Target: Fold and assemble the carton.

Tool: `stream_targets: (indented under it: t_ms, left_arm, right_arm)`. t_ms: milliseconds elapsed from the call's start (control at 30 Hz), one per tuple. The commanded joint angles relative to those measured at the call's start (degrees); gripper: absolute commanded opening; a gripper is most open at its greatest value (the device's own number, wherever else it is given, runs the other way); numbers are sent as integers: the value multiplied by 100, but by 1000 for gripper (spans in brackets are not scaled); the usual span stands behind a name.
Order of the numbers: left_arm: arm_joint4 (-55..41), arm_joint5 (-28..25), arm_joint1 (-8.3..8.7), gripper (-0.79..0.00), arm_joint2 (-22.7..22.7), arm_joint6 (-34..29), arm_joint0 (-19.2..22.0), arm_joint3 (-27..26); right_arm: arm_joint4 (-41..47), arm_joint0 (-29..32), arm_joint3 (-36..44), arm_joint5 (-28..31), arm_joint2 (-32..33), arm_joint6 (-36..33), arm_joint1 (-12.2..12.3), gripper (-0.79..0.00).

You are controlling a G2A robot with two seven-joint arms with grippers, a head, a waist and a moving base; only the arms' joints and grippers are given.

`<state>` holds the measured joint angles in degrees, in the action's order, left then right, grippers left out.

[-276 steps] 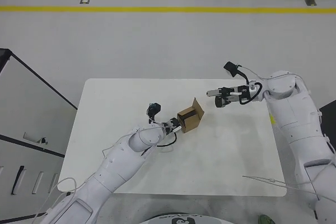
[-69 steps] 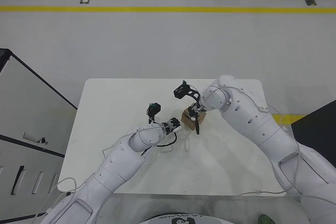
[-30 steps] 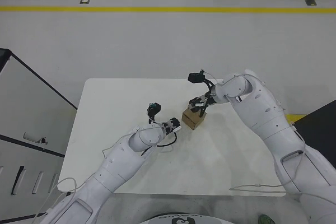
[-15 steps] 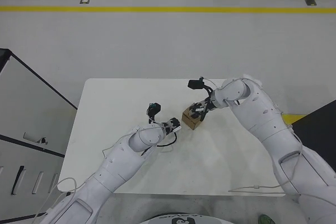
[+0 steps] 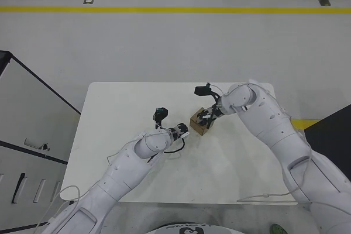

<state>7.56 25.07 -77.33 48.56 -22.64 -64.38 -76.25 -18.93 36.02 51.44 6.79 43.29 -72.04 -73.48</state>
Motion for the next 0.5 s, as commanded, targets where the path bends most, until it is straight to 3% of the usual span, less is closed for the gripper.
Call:
stream_targets:
  t_ms: [0,467]
  left_arm:
    - [0,0,0,-785,0,0,0,0]
    - [0,0,0,-785,0,0,0,0]
  right_arm:
    - [16,-13,-26,7,-8,-6,-9,-785]
    - [10,-4,-29,13,-4,-17,-12,-785]
